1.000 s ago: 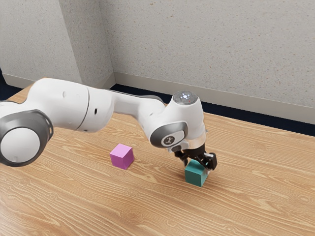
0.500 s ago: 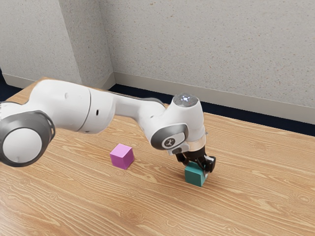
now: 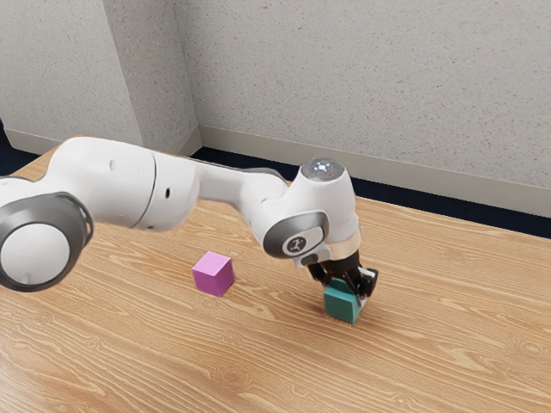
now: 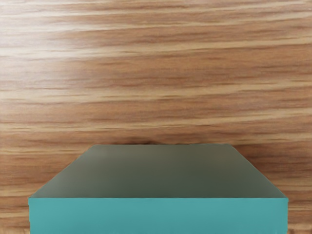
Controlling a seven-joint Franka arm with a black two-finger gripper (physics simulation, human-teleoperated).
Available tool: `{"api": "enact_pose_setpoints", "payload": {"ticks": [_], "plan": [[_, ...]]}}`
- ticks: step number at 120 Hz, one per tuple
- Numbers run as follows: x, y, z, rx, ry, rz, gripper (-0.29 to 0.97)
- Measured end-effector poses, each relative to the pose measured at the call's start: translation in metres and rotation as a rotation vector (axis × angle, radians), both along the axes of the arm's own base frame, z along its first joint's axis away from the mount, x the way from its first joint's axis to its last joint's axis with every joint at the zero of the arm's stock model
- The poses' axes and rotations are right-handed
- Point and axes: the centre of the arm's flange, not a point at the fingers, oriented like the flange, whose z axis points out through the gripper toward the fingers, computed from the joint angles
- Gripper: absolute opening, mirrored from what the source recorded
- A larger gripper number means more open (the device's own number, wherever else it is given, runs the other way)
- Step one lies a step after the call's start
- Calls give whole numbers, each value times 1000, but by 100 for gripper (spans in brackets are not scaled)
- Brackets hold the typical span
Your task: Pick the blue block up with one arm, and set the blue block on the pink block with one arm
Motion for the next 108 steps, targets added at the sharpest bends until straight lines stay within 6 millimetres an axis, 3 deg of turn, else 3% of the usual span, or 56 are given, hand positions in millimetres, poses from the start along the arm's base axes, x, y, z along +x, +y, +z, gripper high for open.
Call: {"api": "enact_pose_setpoints", "payload": {"ticks": [15, 24, 36, 48, 60, 88, 108], "plan": [[-4, 2, 31, 7, -35, -4, 35], [-9, 18, 49, 37, -51, 10, 35], [-23, 29, 76, 57, -72, 18, 35], [-46, 49, 89, 91, -71, 33, 36], [-66, 86, 94, 121, -63, 74, 36], [-81, 186, 98, 156, -72, 202, 35], [-81, 223, 92, 141, -101, 222, 35]]}}
